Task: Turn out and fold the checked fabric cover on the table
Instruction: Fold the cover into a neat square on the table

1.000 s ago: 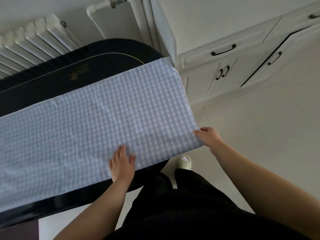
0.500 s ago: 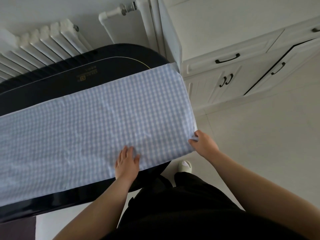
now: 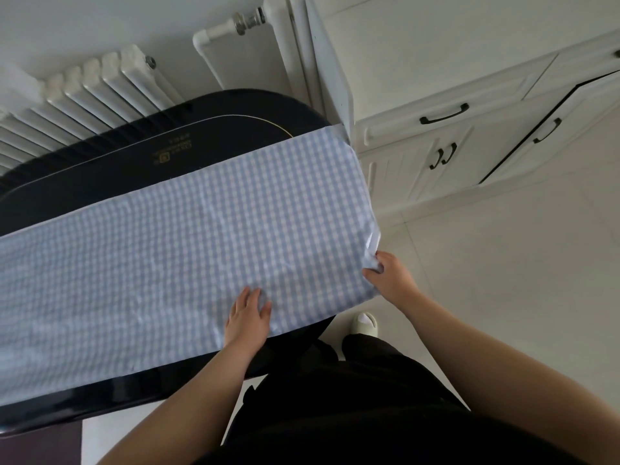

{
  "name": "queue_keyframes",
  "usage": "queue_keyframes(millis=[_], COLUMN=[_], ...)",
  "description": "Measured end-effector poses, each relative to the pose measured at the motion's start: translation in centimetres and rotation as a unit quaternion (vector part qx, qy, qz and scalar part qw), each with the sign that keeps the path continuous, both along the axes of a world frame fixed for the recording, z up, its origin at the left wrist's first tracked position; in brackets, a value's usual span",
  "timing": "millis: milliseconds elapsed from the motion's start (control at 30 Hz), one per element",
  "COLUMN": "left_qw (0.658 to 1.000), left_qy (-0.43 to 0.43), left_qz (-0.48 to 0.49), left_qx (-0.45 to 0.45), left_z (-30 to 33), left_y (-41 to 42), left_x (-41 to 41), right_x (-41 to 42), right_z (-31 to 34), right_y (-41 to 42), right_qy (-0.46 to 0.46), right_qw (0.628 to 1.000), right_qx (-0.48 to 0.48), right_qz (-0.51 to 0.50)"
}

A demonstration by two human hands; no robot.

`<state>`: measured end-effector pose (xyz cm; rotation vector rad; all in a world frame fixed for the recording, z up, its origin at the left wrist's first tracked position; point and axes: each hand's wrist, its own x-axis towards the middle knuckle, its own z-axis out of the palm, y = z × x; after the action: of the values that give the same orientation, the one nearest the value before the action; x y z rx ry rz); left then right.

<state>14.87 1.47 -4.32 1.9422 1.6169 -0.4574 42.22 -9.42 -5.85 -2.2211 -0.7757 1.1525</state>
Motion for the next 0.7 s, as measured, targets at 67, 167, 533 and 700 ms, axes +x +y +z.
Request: queue_keyframes(millis=[67, 167, 533, 700], left_qw=[1.0, 1.0, 1.0, 0.999], left_qy=[-0.001, -0.003, -0.011, -0.019], left_qz=[0.002, 0.004, 0.012, 0.022], left_qx=[-0.003, -0.006, -0.026, -0.027], left_z=[0.1, 0.2, 0.5, 0.5], left_y=[0.1, 0.1, 0.4, 1.0], left_x=[0.0, 0.1, 0.0, -0.2], right_x=[0.1, 0.4, -0.2, 3.5], right_z=[0.1, 0.5, 2.3, 2.7], right_y=[0.2, 0.4, 2.0, 1.2], right_qy=[-0.03, -0.052, 0.02, 0.288], right_qw=[0.999, 0.997, 0.992, 0.952], right_qx=[-0.017, 0.0, 0.122, -0.096], right_qz=[0.023, 0.057, 0.004, -0.033])
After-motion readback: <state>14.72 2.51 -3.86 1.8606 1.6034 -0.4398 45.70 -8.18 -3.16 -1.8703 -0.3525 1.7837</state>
